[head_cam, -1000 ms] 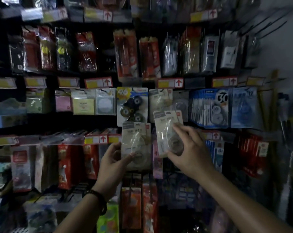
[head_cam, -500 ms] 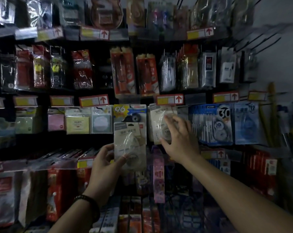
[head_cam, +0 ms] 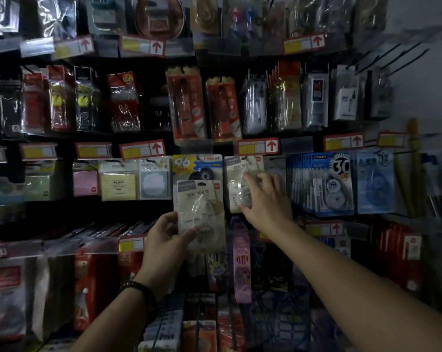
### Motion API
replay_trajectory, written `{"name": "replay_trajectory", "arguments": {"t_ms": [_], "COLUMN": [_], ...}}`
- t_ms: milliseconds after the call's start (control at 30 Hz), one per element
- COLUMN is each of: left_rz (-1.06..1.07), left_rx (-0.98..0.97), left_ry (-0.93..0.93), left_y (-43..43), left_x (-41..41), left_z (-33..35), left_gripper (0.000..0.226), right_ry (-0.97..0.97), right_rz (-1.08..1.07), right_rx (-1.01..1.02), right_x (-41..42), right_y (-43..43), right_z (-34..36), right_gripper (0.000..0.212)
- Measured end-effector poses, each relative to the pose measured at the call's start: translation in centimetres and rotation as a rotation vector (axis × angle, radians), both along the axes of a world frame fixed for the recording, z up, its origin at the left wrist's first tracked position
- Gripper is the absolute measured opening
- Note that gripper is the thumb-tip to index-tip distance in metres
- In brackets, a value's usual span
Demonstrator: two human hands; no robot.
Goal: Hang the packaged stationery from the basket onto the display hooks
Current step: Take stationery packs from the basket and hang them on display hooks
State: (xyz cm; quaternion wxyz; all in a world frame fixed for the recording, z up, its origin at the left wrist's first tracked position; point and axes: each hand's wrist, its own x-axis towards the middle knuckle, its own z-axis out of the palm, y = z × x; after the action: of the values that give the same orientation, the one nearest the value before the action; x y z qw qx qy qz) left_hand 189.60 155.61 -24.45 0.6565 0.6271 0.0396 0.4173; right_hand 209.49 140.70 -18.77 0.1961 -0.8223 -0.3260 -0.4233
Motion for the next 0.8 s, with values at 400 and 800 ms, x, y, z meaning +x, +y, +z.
{"name": "replay_trajectory", "arguments": {"t_ms": [400, 800], "left_rz": [-0.034, -0.184], "left_rx": [0.016, 0.003], "left_ry": [0.01, 0.004], "left_y": [-1.7, -5.5], "left_x": [1.6, 3.6], "left_z": [0.3, 0.7], "left_gripper": [0.032, 0.031], "right_ry": [-0.024, 0.086], "right_rz": [0.283, 0.338], "right_rx": [0.174, 0.142], "right_x": [-3.4, -6.8], "right_y": [-2.4, -4.4], "right_z": [-1.9, -5.7], "right_gripper": [0.042, 0.101]}}
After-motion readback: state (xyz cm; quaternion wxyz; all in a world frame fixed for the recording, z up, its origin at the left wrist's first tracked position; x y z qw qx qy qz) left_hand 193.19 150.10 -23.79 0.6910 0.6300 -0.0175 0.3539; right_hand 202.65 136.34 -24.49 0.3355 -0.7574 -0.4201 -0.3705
